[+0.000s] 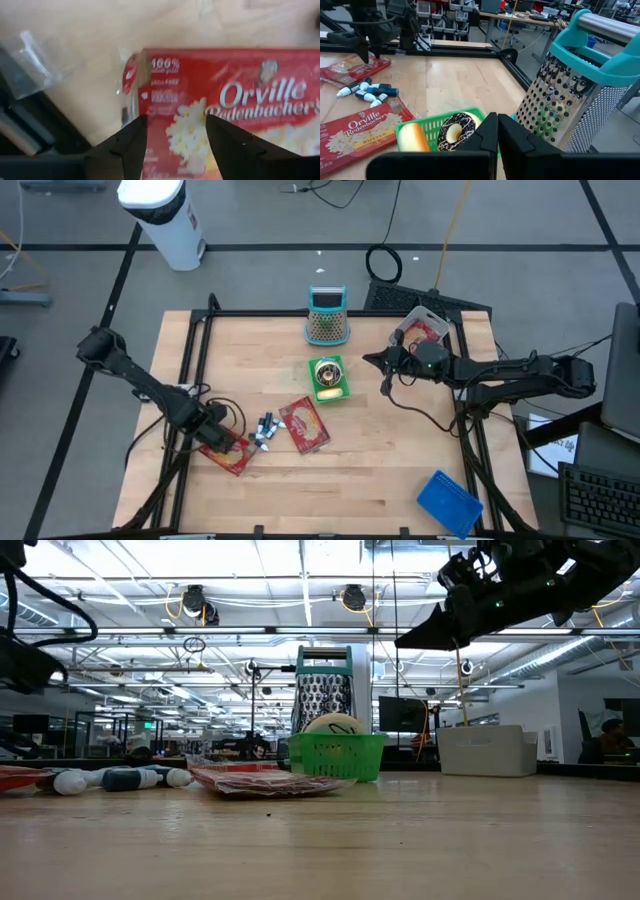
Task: Pick & Place Food Item
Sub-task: Put the bottom red popcorn bag into the gray bin
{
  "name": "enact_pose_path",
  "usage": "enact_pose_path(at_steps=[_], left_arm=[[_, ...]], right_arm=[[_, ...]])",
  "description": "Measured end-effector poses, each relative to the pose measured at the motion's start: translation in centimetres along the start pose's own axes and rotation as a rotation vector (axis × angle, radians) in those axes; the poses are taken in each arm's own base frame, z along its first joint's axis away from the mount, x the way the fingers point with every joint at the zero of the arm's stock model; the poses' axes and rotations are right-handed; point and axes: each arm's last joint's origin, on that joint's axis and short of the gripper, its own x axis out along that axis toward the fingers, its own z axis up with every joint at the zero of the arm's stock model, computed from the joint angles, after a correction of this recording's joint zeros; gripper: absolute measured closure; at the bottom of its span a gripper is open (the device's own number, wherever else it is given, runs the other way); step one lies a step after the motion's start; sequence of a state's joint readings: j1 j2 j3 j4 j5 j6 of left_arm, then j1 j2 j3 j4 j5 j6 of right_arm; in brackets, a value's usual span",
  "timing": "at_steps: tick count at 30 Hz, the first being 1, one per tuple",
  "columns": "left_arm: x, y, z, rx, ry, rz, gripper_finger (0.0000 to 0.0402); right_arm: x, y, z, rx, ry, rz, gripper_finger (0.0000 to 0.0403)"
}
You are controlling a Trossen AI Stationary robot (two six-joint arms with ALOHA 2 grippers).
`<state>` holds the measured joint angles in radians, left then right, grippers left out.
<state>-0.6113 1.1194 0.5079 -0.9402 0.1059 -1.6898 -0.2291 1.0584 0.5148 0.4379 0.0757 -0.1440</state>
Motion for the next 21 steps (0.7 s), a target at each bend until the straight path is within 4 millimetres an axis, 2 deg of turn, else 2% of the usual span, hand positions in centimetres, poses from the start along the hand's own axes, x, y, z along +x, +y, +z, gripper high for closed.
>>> enact_pose_path(at_steps=[6,11,15,21], left_arm=[[0.7,-0.7,-0.1,-0.037,0.037,0.038,0.0165],[1.1,-1.2,-0.1,-0.021,0.011,0.008,0.0172],[1.1,-1.7,-0.1,-0.003,0.012,-0.043,0.0208],[1.1,-1.7,-0.1,0.018,0.005,-0.042,0.0308]], right_arm=[[0.0,0.0,0.0,0.000,0.000,0.000,0.0403],[0.0,0.0,0.0,0.000,0.000,0.000,0.0403],[0.0,0.0,0.0,0.000,0.000,0.000,0.0403],[0.0,0.0,0.0,0.001,0.001,0.000,0.0403]])
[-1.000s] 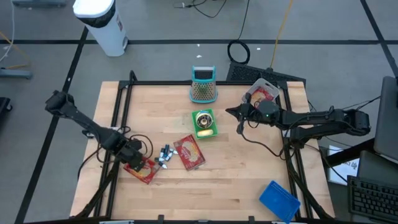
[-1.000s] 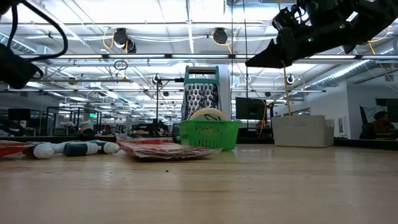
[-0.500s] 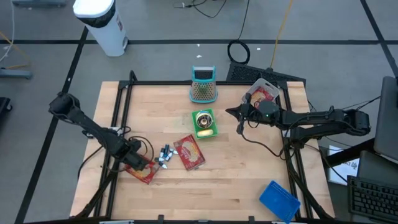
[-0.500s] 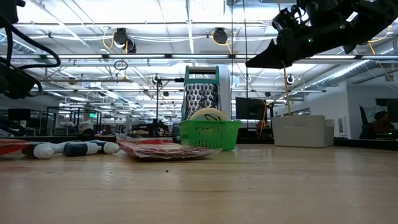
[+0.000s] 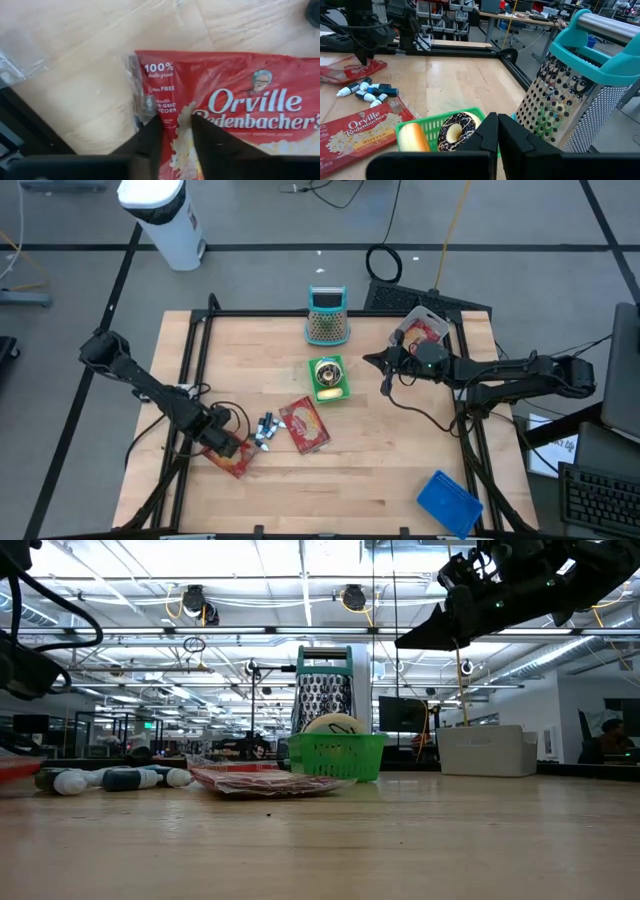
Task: Pick & Place Food Item
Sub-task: Put the bottom red popcorn bag into the gray bin
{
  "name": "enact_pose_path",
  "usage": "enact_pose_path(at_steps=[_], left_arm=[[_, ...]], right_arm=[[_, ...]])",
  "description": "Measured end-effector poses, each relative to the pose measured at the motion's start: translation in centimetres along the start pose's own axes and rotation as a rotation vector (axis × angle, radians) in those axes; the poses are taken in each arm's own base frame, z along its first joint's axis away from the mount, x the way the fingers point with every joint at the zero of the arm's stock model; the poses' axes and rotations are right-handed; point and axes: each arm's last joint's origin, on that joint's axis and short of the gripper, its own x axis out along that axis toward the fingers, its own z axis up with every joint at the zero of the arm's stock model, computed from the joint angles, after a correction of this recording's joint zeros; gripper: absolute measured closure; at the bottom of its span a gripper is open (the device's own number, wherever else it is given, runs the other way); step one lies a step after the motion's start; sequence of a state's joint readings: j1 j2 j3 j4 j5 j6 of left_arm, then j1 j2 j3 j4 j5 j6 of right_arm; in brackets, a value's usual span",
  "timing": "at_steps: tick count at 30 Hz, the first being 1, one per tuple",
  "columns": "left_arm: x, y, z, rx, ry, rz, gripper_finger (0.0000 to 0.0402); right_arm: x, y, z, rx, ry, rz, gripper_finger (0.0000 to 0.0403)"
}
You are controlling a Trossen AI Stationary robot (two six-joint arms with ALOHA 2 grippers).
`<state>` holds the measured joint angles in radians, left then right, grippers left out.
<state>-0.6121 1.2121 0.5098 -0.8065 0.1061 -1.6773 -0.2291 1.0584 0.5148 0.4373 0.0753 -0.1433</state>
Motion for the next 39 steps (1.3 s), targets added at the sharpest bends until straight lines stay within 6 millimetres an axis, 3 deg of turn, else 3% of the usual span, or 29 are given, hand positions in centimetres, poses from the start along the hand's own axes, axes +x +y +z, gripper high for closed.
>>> enact_pose_path(at_steps=[5,11,20,30,39], left_arm=[[0.0,0.1,0.0,-0.001,-0.001,0.012,0.0392],[-1.2,0.6,-0.1,-0.006,-0.017,0.097,0.0399],[-7.2,-0.6,0.0,0.062,-0.119,0.189,0.0401],[-13.1,-3.2,1.6,0.362,-0.545,0.089,0.0401],[-15.1,-5.2,4.4,0.710,-0.916,0.207,0.0401]], right_arm=[[0.0,0.0,0.0,0.000,0.000,0.000,0.0403],[0.0,0.0,0.0,0.000,0.001,0.000,0.0403],[0.0,0.0,0.1,0.007,-0.007,-0.001,0.0403],[0.0,0.0,0.6,0.103,-0.064,-0.001,0.0402],[2.2,0.9,0.4,0.161,-0.185,0.116,0.0361]])
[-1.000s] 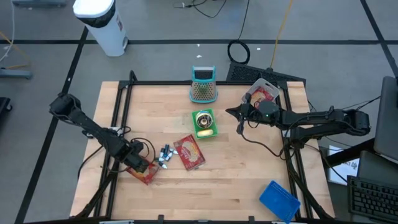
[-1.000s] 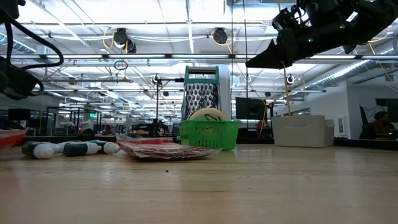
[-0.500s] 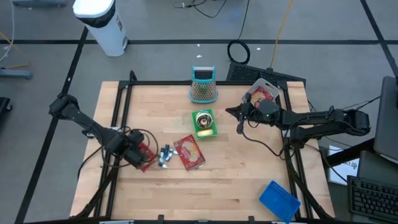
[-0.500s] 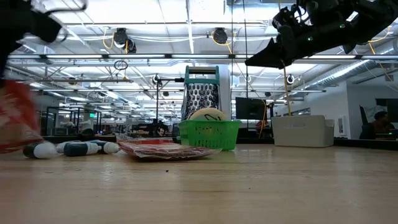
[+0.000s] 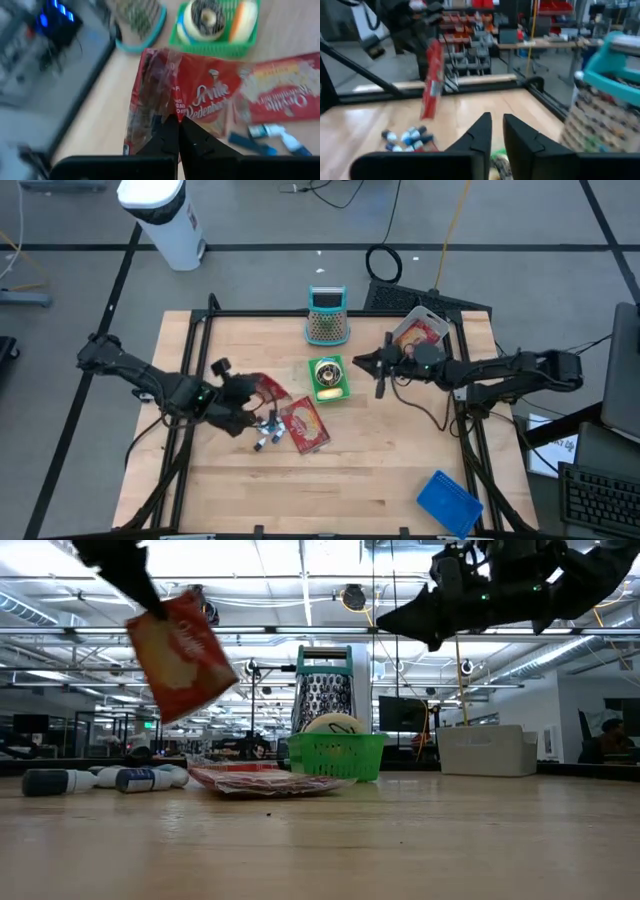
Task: Pick & Place Food Item
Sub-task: Put the bottom red popcorn bag into the gray bin
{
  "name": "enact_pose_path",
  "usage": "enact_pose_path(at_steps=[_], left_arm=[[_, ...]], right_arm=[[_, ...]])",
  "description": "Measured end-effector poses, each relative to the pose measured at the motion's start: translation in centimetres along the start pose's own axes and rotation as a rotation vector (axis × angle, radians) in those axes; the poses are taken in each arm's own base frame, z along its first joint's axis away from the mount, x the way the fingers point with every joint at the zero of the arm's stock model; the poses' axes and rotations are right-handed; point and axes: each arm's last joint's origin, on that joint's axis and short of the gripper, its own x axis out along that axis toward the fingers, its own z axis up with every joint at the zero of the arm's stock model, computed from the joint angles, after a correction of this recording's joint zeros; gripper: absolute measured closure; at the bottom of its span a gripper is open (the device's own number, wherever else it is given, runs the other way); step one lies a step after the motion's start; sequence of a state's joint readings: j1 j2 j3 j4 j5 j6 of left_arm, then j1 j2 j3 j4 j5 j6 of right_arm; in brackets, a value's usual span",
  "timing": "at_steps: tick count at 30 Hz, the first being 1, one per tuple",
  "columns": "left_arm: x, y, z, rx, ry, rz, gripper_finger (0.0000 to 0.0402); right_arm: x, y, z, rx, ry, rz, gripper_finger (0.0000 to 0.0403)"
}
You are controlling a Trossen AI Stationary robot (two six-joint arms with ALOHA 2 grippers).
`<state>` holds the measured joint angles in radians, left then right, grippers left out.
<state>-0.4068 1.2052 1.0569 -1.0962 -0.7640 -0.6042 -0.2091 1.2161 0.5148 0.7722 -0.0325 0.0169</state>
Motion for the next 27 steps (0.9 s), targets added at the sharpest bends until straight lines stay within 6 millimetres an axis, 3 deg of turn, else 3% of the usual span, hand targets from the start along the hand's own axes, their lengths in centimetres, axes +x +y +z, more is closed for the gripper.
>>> enact_pose_path(at_steps=[8,15,21,27], left_arm=[[3.0,-0.5,3.5,0.202,-0.123,0.008,0.0401],[5.7,-1.9,4.8,0.335,-0.136,0.030,0.0401],[6.9,-2.3,4.9,0.362,-0.110,0.062,0.0401],[6.9,-2.2,4.9,0.366,-0.113,0.061,0.0401]], right_arm=[[4.1,1.1,-0.2,0.010,-0.028,0.041,0.0265],[8.8,1.4,1.1,0.129,0.000,0.071,0.0182],[12.0,2.2,1.4,0.161,0.037,0.173,0.0159],[13.4,3.0,0.5,0.157,0.063,0.205,0.0168]])
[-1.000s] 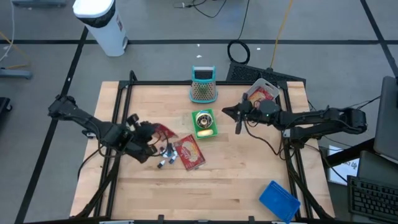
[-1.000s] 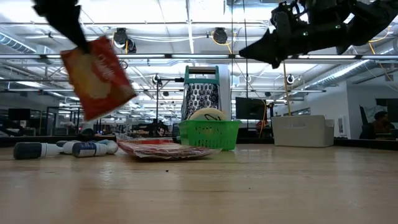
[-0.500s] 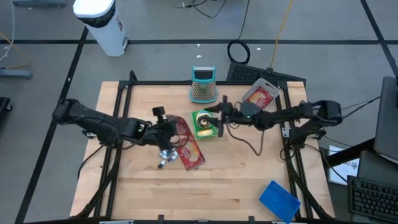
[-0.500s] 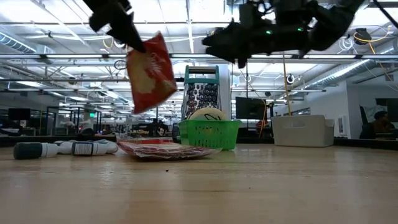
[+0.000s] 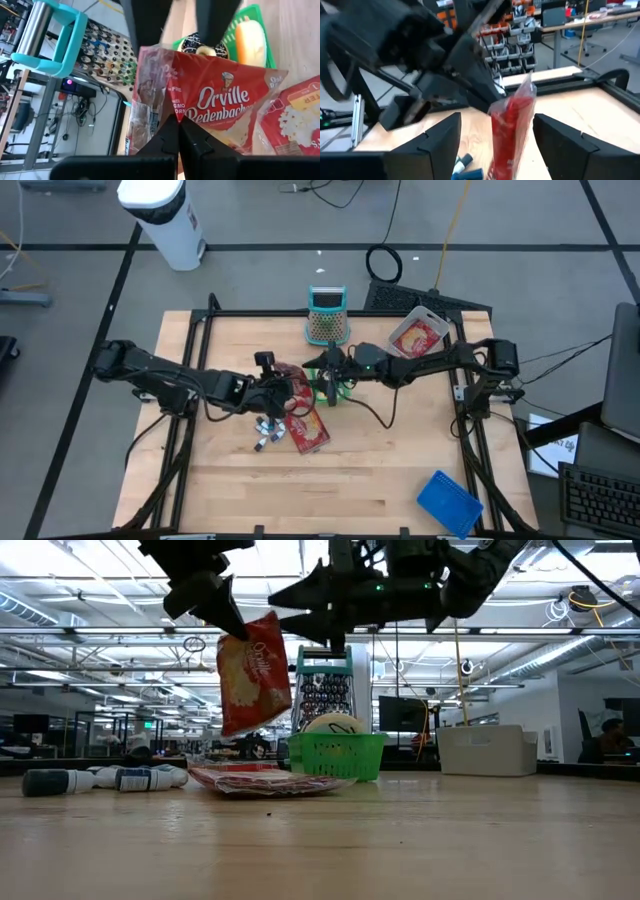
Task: Pick & Place Food Item
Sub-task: Put the bottom red popcorn bag into the gray bin
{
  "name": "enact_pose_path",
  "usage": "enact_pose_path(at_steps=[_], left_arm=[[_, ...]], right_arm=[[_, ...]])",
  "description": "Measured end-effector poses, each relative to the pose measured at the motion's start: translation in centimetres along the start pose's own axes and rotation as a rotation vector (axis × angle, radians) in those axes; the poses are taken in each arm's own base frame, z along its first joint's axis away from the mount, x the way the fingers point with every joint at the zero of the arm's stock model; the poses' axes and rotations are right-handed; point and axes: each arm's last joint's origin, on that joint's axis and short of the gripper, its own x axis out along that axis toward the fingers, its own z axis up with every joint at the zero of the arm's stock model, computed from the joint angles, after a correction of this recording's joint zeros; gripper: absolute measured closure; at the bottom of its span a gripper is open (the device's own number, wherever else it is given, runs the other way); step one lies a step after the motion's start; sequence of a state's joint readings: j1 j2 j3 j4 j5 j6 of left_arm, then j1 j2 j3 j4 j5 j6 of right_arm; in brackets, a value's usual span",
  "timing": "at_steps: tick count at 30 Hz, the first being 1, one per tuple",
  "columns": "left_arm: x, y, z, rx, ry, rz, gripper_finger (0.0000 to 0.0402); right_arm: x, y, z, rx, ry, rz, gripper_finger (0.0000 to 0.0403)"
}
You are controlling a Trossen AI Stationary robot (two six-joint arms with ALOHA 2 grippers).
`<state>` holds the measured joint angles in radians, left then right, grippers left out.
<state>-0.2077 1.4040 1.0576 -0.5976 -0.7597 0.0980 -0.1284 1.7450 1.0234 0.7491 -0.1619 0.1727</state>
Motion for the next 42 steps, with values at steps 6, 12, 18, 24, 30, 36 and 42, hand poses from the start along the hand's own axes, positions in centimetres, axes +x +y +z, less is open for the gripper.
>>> enact_pose_path(at_steps=[6,12,18,24,30,36,42], left_arm=[[0.00,-0.07,0.12,-0.003,-0.012,-0.026,0.0401],[0.00,-0.06,0.23,-0.019,-0.021,-0.026,0.0401],[0.00,-0.06,0.25,-0.022,-0.023,-0.027,0.0401],[-0.01,-0.11,0.40,-0.028,-0.037,-0.049,0.0401],[-0.03,-0.18,0.75,-0.028,-0.071,-0.088,0.0401],[-0.03,-0.22,0.78,-0.043,-0.075,-0.105,0.0400],[-0.06,-0.29,0.76,-0.138,-0.069,-0.133,0.0383]], right_arm=[[0.38,-0.18,-0.52,0.002,0.014,-0.005,0.0184],[0.38,-0.17,-0.50,0.001,0.012,-0.005,0.0198],[0.36,-0.22,-0.58,0.003,0.022,-0.008,0.0212],[0.35,-0.29,-0.69,0.005,0.034,-0.012,0.0235],[0.35,-0.29,-0.73,0.006,0.037,-0.011,0.0286],[0.36,-0.26,-0.74,-0.016,0.039,-0.007,0.0374],[0.35,-0.30,-0.86,-0.049,0.049,-0.009,0.0386]])
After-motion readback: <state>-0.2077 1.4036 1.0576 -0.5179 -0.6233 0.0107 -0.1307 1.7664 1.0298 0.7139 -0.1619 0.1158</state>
